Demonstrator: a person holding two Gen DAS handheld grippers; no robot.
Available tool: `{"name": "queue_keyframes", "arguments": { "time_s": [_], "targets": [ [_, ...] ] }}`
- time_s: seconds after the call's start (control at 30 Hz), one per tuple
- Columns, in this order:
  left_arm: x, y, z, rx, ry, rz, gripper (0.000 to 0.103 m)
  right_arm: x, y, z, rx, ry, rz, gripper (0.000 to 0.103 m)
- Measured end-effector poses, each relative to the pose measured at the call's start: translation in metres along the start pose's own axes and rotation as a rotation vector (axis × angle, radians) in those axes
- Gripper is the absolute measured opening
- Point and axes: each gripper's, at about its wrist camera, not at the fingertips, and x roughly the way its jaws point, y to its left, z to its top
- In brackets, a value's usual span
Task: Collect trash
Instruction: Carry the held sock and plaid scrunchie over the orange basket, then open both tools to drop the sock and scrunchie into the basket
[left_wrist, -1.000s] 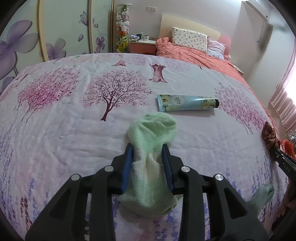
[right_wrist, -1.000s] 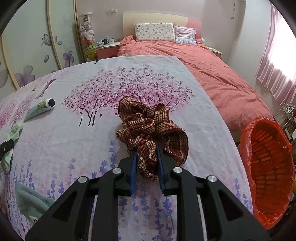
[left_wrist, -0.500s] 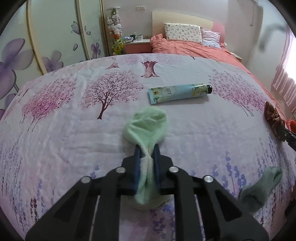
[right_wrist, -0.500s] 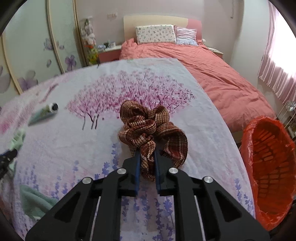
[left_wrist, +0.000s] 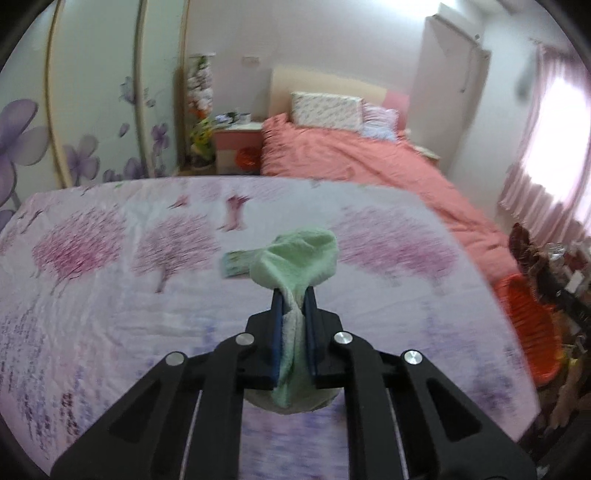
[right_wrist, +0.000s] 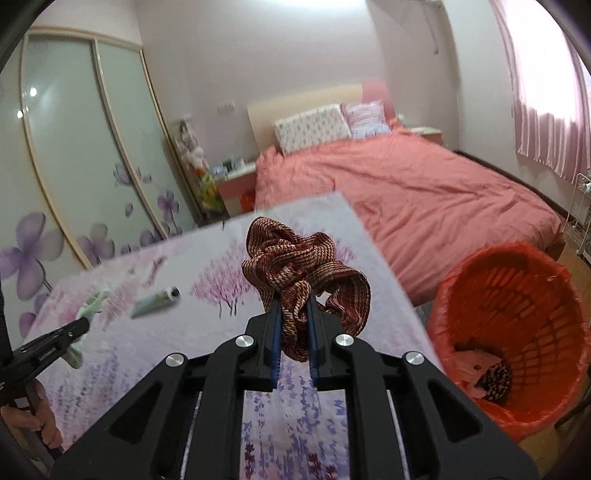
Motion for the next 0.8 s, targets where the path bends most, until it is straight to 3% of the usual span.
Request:
{"name": "queue_keyframes", "arguments": {
  "time_s": [0.2,0.37,0.53,0.8],
  "targets": [
    [-0.022,-0.074,0.007,0.045,-0.037,-0.154,0.012,-0.047,-0.027,0.004,0.025,-0.103,-0.050,0.012],
    [-0.022,-0.142,0.006,0.109,-0.027,-0.272,0.013,-0.075,-0.060,0.002,0.043,-0.168,-0.152,0.012],
    [-0.012,-0.215,0.001,0.178,0.004,-0.389,0.013,-0.082,-0.098,0.004,0.098,-0.190,-0.204,0.012],
    [0.011,-0.307,-0.015,0.304,0.046,-0.510,0.014,-0.068,-0.144,0.007,0.175,-0.198,-0.254,0.012]
  ]
}}
